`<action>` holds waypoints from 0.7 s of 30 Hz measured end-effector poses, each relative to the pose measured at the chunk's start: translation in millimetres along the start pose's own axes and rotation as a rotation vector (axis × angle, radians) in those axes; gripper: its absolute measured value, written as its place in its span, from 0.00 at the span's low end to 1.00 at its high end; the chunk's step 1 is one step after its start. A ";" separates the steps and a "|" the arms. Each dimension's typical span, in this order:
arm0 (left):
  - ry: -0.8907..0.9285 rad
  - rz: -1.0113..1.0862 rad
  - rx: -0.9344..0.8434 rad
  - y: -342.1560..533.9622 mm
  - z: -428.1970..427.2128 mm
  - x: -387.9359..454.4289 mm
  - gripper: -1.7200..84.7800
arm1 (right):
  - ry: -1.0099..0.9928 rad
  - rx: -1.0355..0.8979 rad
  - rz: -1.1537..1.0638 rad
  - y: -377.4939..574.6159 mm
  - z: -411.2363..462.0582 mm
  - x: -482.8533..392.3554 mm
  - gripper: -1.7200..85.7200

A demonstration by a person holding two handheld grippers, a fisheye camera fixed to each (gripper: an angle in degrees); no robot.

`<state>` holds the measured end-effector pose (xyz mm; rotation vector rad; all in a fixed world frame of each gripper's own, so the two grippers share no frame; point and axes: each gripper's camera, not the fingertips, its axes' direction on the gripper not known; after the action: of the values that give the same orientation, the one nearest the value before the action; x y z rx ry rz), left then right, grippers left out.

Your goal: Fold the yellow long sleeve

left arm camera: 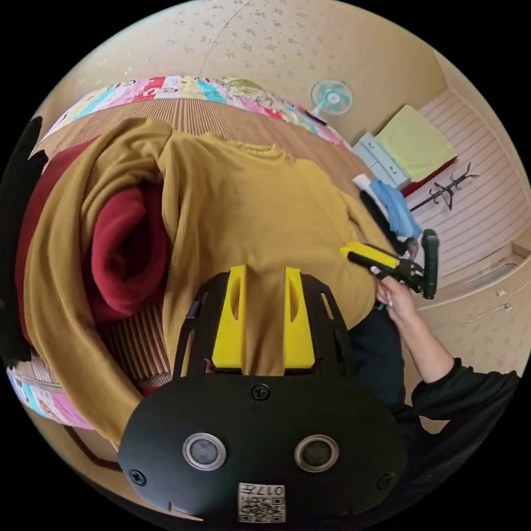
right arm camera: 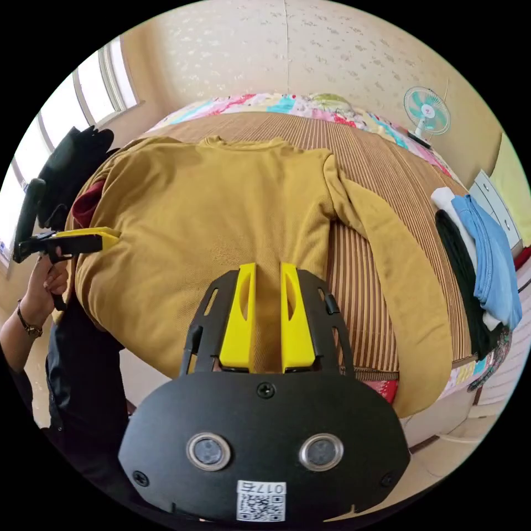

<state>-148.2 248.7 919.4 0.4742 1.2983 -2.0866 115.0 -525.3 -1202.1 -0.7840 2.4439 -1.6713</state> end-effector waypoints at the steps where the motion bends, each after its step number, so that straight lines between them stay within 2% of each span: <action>1: -0.070 0.020 -0.005 16.0 18.4 3.0 0.11 | 0.023 0.078 0.012 15.9 -3.9 5.4 0.09; 3: -0.074 0.045 0.069 45.2 20.3 8.8 0.10 | 0.025 0.083 0.044 25.4 -7.1 17.2 0.08; 6: -0.024 -0.031 0.122 84.1 24.9 3.2 0.09 | -0.033 0.041 0.121 30.9 -15.2 39.5 0.08; 9: -0.014 -0.086 0.164 111.2 23.0 -1.6 0.09 | -0.159 0.037 0.247 39.2 -34.2 76.2 0.08; 11: -0.012 -0.113 0.176 119.8 16.3 -1.6 0.11 | -0.320 0.204 0.431 73.5 -63.8 130.9 0.11; 12: -0.009 -0.118 0.191 124.7 10.5 -0.3 0.12 | -0.359 0.240 0.506 85.8 -68.3 148.5 0.12; 14: 0.015 -0.094 0.244 129.8 -1.0 3.3 0.12 | -0.601 0.321 0.847 144.7 -65.1 221.0 0.14; 17: 0.008 0.010 0.307 118.6 -15.1 11.3 0.13 | -0.877 0.415 1.123 212.5 -43.8 276.5 0.15; 20: -0.085 0.075 0.215 85.0 8.2 2.8 0.14 | -0.827 0.396 1.296 252.4 -31.6 300.6 0.16; 21: -0.122 0.084 0.125 72.2 34.7 -9.9 0.13 | -0.809 0.383 1.320 258.0 -29.2 304.1 0.16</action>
<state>-91.4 198.0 892.7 0.4396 1.0649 -2.1005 -252.5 -566.7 -1354.1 0.2292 1.3462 -0.9010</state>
